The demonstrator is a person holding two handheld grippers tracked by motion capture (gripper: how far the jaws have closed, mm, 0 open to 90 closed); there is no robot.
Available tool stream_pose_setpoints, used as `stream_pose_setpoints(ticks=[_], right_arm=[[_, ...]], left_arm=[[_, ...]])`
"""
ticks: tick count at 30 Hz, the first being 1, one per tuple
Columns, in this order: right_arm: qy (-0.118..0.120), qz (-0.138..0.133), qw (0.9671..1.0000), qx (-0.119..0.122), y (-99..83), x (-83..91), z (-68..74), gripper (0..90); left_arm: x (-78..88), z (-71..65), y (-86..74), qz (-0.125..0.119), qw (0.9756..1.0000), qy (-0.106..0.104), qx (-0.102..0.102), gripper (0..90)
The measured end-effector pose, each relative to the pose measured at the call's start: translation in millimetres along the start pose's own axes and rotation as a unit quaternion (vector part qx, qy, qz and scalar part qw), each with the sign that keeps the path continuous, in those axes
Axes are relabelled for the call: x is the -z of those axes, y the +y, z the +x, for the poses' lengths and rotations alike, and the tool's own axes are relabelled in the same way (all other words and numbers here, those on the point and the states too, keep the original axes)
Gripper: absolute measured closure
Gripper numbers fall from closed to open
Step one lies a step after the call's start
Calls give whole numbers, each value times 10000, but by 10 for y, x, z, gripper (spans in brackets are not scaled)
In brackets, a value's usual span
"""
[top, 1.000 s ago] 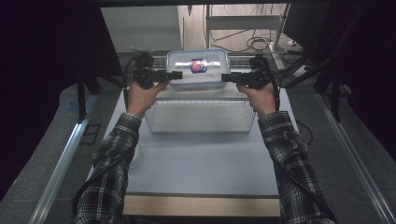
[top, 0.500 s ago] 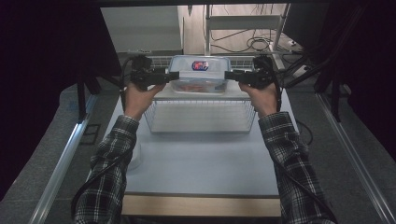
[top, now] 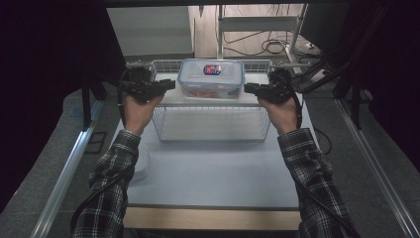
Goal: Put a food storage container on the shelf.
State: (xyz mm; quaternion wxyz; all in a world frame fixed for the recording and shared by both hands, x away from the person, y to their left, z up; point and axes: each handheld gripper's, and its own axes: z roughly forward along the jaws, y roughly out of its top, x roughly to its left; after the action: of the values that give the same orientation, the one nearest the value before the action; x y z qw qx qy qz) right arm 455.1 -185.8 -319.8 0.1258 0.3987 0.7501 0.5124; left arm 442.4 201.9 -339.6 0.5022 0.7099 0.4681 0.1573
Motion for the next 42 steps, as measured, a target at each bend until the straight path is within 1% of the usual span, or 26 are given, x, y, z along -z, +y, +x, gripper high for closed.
stream_pose_setpoints(ticks=[2,3,6,8,10,16,19,21,25,27,29,31,32,33,35,37,39,40,42], right_arm=[[-87,33,10000,-3,-22,-46,12,823],[-152,36,9999,8,-26,-63,14,823],[-180,66,9998,-6,-33,-104,11,823],[-225,71,9997,-33,-32,-126,10,825],[-261,64,9996,-66,-27,-143,0,825],[-353,69,9993,-140,8,-191,-36,828],[-432,72,9989,-188,31,-216,-57,828],[-426,79,9989,-203,41,-229,-64,826],[-450,74,9988,-154,36,-217,-52,813],[-407,51,9991,-143,19,-180,-51,784],[-373,3,9992,-122,3,-140,-49,756],[-305,-40,9995,-109,-17,-93,-36,726],[-275,-53,9996,-69,-28,-71,-26,714],[-258,-58,9996,-38,-43,-45,-9,698],[-246,-61,9997,51,-67,-11,15,674],[-238,-74,9996,147,-98,24,39,644],[-179,-64,9995,253,-156,67,74,595],[-179,-64,9995,253,-156,67,74,595],[-163,-42,9992,359,-203,92,109,554]], left_arm=[[-46,-15,-14,60,10000,26,-12,734],[-62,-21,-18,65,10000,4,-16,734],[-94,-46,-25,101,9999,3,-47,732],[-97,-44,-28,95,9999,-6,-33,732],[-94,-36,-36,88,9999,-53,7,726],[-87,-47,-59,103,9998,-165,33,720],[-97,-64,-62,137,9996,-234,16,707],[-98,-78,-58,133,9996,-252,-7,695],[-63,-94,-59,84,9996,-274,-34,685],[-36,-109,-70,82,9995,-298,-54,655],[1,-136,-94,65,9994,-309,-120,624],[30,-155,-118,48,9992,-363,-149,596],[51,-174,-138,35,9990,-409,-156,583],[68,-187,-153,30,9989,-425,-217,562],[100,-217,-188,23,9986,-423,-305,534],[131,-244,-228,0,9984,-453,-330,497],[155,-260,-269,-5,9982,-472,-377,450],[167,-265,-293,-6,9979,-475,-430,450],[190,-277,-349,-6,9977,-453,-497,408]])
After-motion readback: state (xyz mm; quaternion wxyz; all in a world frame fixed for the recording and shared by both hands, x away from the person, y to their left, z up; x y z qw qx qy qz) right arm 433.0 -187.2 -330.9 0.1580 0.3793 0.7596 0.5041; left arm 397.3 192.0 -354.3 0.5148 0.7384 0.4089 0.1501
